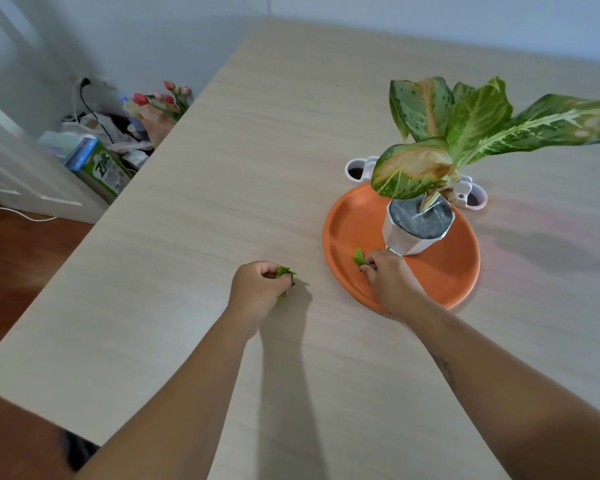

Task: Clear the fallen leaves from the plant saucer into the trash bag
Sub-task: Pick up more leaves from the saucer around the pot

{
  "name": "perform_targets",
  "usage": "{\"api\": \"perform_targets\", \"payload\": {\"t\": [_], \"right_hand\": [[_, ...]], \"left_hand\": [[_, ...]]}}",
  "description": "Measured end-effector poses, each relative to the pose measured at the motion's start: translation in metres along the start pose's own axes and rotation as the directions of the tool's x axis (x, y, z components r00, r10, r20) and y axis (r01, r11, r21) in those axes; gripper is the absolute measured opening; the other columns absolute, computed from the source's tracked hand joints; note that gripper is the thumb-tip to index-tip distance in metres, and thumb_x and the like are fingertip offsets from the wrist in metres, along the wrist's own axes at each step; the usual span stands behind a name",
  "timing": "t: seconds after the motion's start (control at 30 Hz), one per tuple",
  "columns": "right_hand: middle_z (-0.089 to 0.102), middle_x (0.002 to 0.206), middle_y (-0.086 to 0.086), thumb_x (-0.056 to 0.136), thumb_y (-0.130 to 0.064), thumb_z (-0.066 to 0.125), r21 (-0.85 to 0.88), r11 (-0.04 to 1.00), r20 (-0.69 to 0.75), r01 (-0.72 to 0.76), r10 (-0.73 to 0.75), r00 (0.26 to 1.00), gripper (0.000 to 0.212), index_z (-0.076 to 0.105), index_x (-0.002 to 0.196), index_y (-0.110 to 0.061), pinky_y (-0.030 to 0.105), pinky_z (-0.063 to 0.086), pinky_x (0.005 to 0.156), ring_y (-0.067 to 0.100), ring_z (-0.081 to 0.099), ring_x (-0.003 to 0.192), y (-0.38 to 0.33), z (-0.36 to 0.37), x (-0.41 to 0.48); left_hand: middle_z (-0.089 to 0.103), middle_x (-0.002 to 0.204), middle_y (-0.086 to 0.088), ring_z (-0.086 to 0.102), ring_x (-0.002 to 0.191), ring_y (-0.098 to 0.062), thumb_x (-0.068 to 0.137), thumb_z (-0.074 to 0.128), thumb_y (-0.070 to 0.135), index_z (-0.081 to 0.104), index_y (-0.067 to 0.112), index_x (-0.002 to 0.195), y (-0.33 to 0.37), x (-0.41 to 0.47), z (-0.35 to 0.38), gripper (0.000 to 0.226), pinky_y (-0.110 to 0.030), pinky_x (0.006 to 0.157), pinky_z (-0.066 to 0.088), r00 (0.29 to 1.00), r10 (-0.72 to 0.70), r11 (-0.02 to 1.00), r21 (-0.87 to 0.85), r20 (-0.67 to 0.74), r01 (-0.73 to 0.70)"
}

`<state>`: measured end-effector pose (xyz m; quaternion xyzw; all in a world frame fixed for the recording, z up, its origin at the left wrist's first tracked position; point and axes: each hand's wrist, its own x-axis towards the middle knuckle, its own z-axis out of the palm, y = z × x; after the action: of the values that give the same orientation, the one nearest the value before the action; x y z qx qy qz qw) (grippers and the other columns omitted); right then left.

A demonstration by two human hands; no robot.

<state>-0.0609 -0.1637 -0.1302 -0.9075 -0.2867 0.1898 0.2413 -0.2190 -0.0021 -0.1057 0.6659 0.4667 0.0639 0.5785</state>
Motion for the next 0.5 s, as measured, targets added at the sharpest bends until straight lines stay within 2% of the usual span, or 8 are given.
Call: {"api": "perform_targets", "payload": {"t": [0.13,0.17,0.23,0.33,0.4,0.5], "right_hand": [[0.054,0.077,0.012,0.090,-0.008,0.056,-0.016,0.999,0.018,-0.036,0.036,0.999,0.012,0.056,0.079,-0.004,0.035,0.040,0.062,0.022,0.048,0.069,-0.005,-0.001,-0.006],[0.053,0.078,0.011,0.092,-0.007,0.052,-0.016,0.999,0.027,-0.035,0.035,0.999,0.011,0.054,0.081,-0.004,0.031,0.040,0.061,0.019,0.051,0.070,-0.007,0.000,-0.008],[0.047,0.078,0.005,0.096,-0.005,0.043,0.030,0.998,0.079,-0.046,0.044,0.996,0.012,0.052,0.090,-0.001,0.016,0.037,0.056,0.010,0.051,0.070,-0.016,-0.004,-0.014],[0.045,0.080,0.006,0.097,-0.006,0.041,0.049,0.997,0.066,-0.062,0.059,0.996,0.015,0.055,0.101,0.000,0.012,0.035,0.057,0.015,0.044,0.072,-0.027,-0.008,-0.016],[0.051,0.085,0.008,0.096,-0.009,0.046,0.095,0.989,-0.027,-0.113,0.116,0.993,0.019,0.059,0.103,0.001,0.022,0.038,0.066,0.020,0.047,0.078,-0.038,-0.007,-0.017],[0.066,0.079,0.013,0.092,-0.014,0.051,0.197,0.971,-0.112,-0.133,0.157,0.981,0.017,0.062,0.079,-0.010,0.034,0.047,0.063,0.030,0.059,0.071,-0.069,0.008,-0.023]], "left_hand": [[0.064,0.067,0.001,0.056,0.059,-0.010,0.080,0.071,0.010,0.073,0.009,0.081,-0.001,-0.007,-0.015,0.002,-0.014,0.053,0.045,0.999,-0.018,0.996,-0.086,-0.051,0.014],[0.064,0.068,0.000,0.056,0.060,-0.011,0.080,0.072,0.010,0.073,0.009,0.082,-0.002,-0.009,-0.020,0.002,-0.014,0.054,0.045,0.998,-0.026,0.994,-0.111,-0.062,0.019],[0.066,0.073,-0.003,0.057,0.065,-0.014,0.079,0.073,0.010,0.073,0.007,0.084,-0.005,-0.013,-0.030,0.006,-0.018,0.061,0.047,0.996,-0.045,0.985,-0.172,-0.077,0.031],[0.067,0.075,-0.007,0.059,0.069,-0.017,0.080,0.072,0.007,0.073,0.006,0.079,-0.009,-0.019,-0.054,0.001,-0.024,0.072,0.048,0.993,-0.092,0.951,-0.303,-0.078,0.064],[0.066,0.073,-0.008,0.057,0.068,-0.019,0.082,0.071,0.004,0.072,0.006,0.076,-0.013,-0.023,-0.074,0.007,-0.028,0.077,0.049,0.992,-0.110,0.914,-0.399,-0.062,0.077],[0.065,0.073,-0.009,0.058,0.070,-0.021,0.084,0.069,0.001,0.071,0.004,0.076,-0.024,-0.030,-0.109,0.008,-0.031,0.083,0.050,0.991,-0.130,0.852,-0.515,-0.043,0.089]]}}
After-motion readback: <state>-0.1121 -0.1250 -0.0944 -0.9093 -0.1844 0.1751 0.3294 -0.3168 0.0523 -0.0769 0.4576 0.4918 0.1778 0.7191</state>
